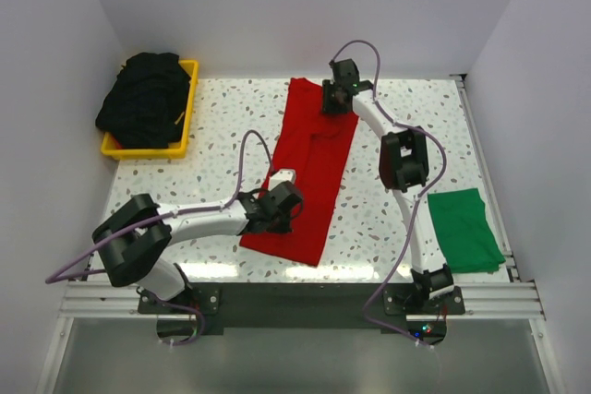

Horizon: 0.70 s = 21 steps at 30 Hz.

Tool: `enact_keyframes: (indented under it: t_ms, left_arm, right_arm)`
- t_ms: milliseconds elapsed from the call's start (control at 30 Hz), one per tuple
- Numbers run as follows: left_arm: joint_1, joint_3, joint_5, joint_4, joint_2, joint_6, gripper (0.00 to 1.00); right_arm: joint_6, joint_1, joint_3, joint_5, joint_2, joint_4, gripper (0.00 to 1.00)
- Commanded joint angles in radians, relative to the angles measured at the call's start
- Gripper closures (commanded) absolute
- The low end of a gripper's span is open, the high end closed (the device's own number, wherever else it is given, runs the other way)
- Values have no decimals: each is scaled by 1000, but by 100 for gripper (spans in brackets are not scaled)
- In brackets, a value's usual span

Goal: Fold and stack the t-shirts
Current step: Fold the tshirt

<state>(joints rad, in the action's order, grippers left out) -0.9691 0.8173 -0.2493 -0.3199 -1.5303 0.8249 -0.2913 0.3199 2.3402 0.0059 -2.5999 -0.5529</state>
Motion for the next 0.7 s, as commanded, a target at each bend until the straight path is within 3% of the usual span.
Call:
enact_keyframes:
  t_ms: [0, 200, 667]
  left_arm:
    - [0, -49, -102, -18, 42, 37, 91]
    - [-9, -92, -70, 44, -17, 52, 96]
    - [-109, -83, -39, 68, -62, 146, 95]
  right_arm:
    - [20, -12, -16, 13, 67, 2, 59]
    - [18, -12, 2, 9, 89, -2, 58]
    - [26, -12, 71, -4, 27, -5, 56]
